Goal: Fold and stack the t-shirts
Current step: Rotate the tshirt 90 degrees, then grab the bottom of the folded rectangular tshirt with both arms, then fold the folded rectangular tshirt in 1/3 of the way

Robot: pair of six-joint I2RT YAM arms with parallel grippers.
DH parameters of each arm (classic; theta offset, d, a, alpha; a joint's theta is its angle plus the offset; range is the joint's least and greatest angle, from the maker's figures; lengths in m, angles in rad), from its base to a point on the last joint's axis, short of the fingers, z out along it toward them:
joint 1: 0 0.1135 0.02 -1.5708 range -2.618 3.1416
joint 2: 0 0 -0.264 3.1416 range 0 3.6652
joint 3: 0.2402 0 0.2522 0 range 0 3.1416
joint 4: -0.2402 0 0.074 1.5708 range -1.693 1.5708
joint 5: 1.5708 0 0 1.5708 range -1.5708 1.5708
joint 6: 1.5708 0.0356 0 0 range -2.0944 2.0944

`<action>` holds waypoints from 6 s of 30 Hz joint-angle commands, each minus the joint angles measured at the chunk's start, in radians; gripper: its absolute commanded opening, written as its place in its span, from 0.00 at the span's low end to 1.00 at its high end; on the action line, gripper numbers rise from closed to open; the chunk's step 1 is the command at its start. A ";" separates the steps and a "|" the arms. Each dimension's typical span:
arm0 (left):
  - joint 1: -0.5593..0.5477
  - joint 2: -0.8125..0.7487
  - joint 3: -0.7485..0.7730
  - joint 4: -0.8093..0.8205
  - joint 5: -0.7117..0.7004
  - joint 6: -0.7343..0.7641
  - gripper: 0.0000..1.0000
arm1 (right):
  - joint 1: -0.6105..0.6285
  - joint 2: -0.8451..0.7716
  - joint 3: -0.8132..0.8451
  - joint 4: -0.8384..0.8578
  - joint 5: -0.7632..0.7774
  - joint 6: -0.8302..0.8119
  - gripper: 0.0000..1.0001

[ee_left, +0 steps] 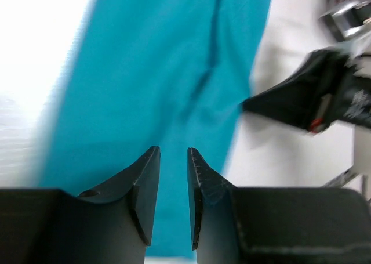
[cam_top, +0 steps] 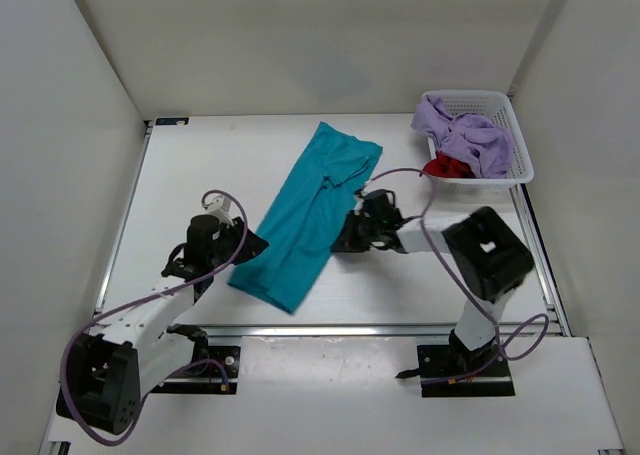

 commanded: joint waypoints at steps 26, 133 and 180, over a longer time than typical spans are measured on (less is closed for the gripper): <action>-0.477 0.119 0.033 -0.293 -0.152 0.082 0.61 | 0.107 -0.816 -0.572 -0.316 0.069 0.069 0.43; -0.520 0.105 -0.059 -0.120 -0.010 -0.012 0.56 | 0.288 -0.937 -0.546 -0.457 0.296 0.135 0.43; -0.132 0.848 0.852 -0.149 -0.033 0.087 0.00 | -0.398 -0.163 0.231 -0.356 0.088 -0.355 0.00</action>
